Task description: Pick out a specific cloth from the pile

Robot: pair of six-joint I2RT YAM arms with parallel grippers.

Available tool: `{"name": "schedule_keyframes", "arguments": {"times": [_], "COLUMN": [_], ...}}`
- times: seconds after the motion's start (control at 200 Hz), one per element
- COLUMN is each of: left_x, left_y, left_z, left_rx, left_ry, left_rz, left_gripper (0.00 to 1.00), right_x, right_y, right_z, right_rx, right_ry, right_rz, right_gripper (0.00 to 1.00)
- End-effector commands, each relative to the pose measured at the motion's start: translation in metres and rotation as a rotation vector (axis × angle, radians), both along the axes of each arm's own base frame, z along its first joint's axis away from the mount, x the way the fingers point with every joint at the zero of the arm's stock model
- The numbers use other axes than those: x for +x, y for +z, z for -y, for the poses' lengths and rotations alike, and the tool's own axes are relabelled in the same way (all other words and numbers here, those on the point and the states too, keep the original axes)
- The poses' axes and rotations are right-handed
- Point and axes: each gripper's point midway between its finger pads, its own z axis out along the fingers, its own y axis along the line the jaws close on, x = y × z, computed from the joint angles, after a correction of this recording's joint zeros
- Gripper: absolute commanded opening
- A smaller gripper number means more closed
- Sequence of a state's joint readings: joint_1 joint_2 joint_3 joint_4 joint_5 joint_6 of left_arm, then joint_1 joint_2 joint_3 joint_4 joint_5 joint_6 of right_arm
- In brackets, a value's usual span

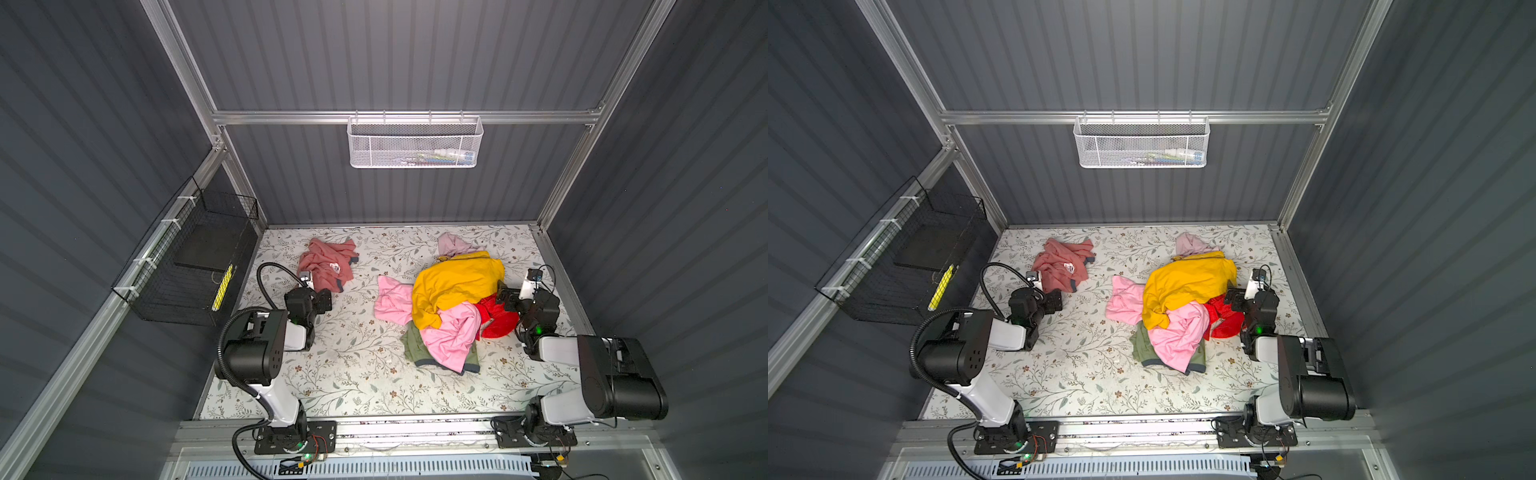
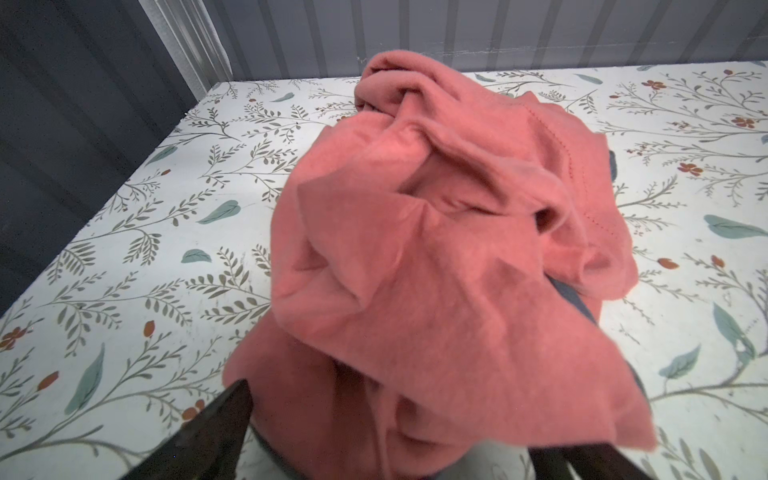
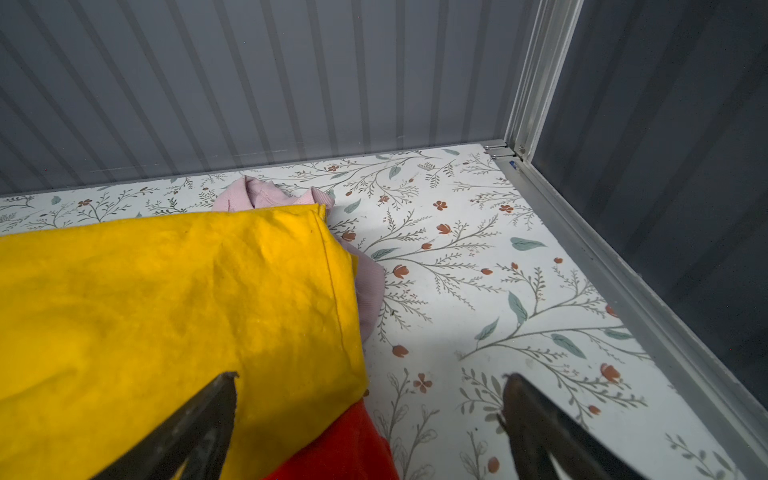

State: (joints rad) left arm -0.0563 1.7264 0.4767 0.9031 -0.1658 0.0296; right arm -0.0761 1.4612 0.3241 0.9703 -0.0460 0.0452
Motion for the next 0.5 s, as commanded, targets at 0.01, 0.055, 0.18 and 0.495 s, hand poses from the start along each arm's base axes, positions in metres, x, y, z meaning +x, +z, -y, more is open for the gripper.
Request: {"name": "schedule_keyframes", "arguments": {"times": [0.01,0.055,0.18,0.495], "left_x": [0.000,0.000,0.000,0.000], "left_y": [0.003,0.004,0.003,0.004], "left_z": [0.002,0.002,0.002,0.002], "left_rx": [-0.016,-0.016,-0.016,-0.016], "left_ry": [-0.007,-0.007,-0.007,-0.007], "left_rz": [0.010,0.011,0.009,0.011], "left_gripper": [1.00,1.00,1.00,1.00], "right_x": [0.001,-0.001,-0.009,0.002], "right_y": [0.003,0.004,0.007,0.003], "right_z": [-0.005,-0.011,-0.018,-0.005], "right_rx": [0.007,0.002,-0.010,0.022], "right_ry": [0.032,0.067,0.106,0.045], "right_rz": [0.009,0.018,0.065,0.005], "right_gripper": [0.99,0.99,0.99,0.99]}}
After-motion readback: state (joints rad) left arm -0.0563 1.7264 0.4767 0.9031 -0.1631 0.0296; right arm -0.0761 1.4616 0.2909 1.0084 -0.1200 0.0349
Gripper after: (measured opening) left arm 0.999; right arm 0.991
